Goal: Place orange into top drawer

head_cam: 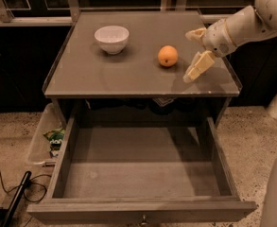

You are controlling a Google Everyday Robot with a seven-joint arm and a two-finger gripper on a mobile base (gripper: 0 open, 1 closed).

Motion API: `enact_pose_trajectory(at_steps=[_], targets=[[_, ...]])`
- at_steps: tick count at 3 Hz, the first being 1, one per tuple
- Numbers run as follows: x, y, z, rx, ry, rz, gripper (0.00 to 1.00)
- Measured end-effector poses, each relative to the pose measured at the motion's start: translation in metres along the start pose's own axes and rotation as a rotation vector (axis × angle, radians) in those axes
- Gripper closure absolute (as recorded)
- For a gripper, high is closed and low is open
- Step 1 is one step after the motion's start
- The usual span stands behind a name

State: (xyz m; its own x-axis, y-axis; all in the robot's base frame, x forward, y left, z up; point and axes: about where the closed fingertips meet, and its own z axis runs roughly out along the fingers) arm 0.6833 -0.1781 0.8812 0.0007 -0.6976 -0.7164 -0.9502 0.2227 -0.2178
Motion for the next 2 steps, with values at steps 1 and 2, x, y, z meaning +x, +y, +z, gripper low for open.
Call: enact_pose_trajectory(at_steps=[1,2], targets=[[-0.002,-0.010,0.019,-0.046,-0.122,0.031,0.00],[-0.008,-0.018,0.032,-0.072,-0.184,0.045,0.00]])
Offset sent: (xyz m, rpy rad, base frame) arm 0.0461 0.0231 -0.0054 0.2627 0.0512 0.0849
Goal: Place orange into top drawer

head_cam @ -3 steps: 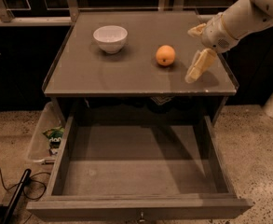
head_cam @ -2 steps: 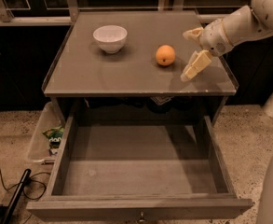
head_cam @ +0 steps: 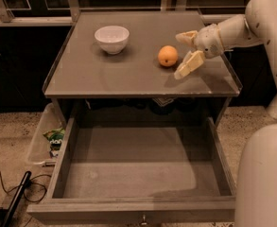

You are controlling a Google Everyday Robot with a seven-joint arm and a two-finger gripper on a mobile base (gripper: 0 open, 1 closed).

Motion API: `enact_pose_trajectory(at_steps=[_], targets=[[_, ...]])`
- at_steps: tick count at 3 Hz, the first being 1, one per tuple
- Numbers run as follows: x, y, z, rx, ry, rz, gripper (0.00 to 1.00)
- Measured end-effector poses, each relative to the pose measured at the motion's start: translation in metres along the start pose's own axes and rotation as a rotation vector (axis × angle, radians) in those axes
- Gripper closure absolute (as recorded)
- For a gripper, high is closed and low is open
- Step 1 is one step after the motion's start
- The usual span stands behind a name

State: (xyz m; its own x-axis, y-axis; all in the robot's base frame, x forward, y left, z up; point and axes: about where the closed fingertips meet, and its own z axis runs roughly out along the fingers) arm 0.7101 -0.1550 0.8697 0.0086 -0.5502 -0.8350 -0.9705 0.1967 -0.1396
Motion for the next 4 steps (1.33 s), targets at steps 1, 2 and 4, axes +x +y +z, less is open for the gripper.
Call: enact_pose_trajectory(at_steps=[1,2,4], targets=[[-0.003,-0.006,0.011,-0.021,-0.030,0.011,0.00],[-0.005,-0.011,0.025,-0.043,-0.038,0.018,0.00],[-0.005,-0.012,0.025,-0.042,-0.039,0.017,0.42]])
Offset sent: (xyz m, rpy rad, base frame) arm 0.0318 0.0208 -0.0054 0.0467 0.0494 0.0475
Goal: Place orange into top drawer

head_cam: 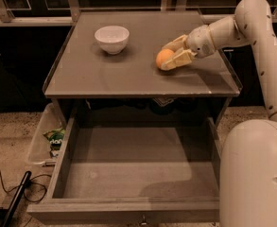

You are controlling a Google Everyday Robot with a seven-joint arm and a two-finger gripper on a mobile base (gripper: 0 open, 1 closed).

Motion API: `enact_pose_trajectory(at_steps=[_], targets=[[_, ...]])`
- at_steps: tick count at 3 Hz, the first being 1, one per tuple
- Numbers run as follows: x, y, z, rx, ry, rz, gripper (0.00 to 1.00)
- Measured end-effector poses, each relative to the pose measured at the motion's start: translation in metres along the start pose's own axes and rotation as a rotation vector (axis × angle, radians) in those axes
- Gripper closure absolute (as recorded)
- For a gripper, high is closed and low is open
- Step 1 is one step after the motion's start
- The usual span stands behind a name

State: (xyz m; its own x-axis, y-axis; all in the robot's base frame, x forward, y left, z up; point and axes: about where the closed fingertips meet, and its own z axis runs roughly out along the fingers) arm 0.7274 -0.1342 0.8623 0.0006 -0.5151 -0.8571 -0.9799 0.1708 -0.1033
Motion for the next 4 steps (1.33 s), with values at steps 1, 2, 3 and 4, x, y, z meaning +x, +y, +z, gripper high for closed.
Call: enact_pose_trajectory(at_steps=[1,2,3,4], targets=[[0.0000,0.0000,0.0000,0.000,0.000,0.000,0.65],[0.0000,0.0000,0.0000,0.000,0.000,0.000,0.88],[0.0000,0.0000,0.0001,0.000,0.000,0.000,1.00],[-0.0012,0.0025,0.0032,-0.003,0.007,-0.005,1.00]])
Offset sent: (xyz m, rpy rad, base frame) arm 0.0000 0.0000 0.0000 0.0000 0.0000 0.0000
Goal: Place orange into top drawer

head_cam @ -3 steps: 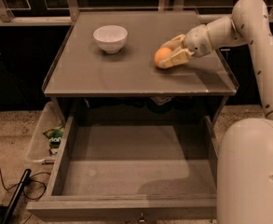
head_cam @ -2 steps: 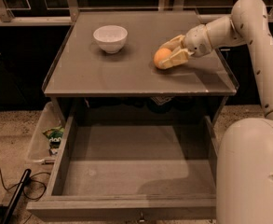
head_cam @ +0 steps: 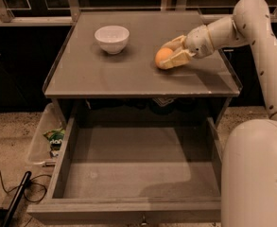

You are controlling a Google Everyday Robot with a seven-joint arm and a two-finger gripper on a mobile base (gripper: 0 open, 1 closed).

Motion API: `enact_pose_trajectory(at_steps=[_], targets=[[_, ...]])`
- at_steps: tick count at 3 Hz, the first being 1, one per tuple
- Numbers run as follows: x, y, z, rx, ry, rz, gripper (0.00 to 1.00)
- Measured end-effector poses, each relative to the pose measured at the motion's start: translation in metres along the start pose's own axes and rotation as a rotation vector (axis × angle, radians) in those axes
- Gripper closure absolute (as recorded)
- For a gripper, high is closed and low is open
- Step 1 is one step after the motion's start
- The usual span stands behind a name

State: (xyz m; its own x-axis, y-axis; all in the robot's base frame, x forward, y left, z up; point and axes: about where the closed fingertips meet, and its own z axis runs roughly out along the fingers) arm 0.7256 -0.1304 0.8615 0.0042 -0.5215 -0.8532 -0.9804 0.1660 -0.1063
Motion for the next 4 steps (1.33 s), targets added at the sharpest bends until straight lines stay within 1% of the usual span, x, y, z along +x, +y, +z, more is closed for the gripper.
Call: enact_pose_trajectory(at_steps=[1,2,3,4], targets=[[-0.005,0.017,-0.008,-0.003,-0.014,-0.022,1.00],[-0.010,0.046,-0.018,-0.004,-0.037,-0.048,1.00],[-0.016,0.081,-0.031,-0.005,-0.044,-0.085,1.00],[-0.014,0.126,-0.046,0.002,-0.028,-0.124,1.00]])
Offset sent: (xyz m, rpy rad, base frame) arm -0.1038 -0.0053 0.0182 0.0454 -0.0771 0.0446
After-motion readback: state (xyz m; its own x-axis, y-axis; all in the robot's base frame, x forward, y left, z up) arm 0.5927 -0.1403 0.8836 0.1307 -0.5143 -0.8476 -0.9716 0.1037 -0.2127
